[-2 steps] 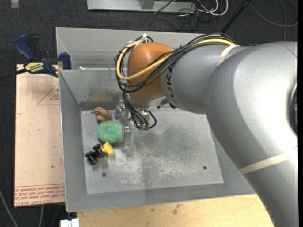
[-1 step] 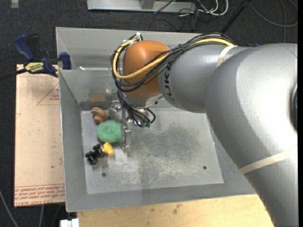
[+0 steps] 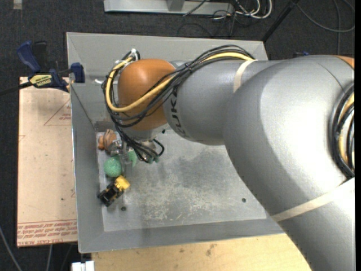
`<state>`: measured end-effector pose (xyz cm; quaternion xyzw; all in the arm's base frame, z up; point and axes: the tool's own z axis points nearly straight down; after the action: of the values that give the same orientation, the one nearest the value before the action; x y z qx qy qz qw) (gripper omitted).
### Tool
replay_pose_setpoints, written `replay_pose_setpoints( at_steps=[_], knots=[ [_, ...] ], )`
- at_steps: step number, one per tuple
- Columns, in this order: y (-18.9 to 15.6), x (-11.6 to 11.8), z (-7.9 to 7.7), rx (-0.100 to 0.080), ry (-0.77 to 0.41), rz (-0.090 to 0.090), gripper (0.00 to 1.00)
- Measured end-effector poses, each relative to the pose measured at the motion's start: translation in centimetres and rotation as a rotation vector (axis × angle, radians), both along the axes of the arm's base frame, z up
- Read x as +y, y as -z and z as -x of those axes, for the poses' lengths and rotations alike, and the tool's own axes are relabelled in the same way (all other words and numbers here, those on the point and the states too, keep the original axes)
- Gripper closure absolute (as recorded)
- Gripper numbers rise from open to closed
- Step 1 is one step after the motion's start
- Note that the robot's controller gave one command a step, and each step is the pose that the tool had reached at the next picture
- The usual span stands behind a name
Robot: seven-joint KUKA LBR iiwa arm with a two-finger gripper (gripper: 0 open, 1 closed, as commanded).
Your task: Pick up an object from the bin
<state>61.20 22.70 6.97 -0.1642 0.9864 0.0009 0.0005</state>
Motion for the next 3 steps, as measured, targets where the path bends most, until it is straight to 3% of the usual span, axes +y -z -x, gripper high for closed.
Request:
replay_pose_setpoints(
  at_steps=[1,2,3],
  knots=[
    [0.0,0.0,0.0,0.000,0.001,0.000,1.00],
    [-12.7,-0.9,1.5,-0.003,0.004,-0.001,1.00],
    [-12.7,-0.9,1.5,-0.002,0.004,-0.001,1.00]
  ],
)
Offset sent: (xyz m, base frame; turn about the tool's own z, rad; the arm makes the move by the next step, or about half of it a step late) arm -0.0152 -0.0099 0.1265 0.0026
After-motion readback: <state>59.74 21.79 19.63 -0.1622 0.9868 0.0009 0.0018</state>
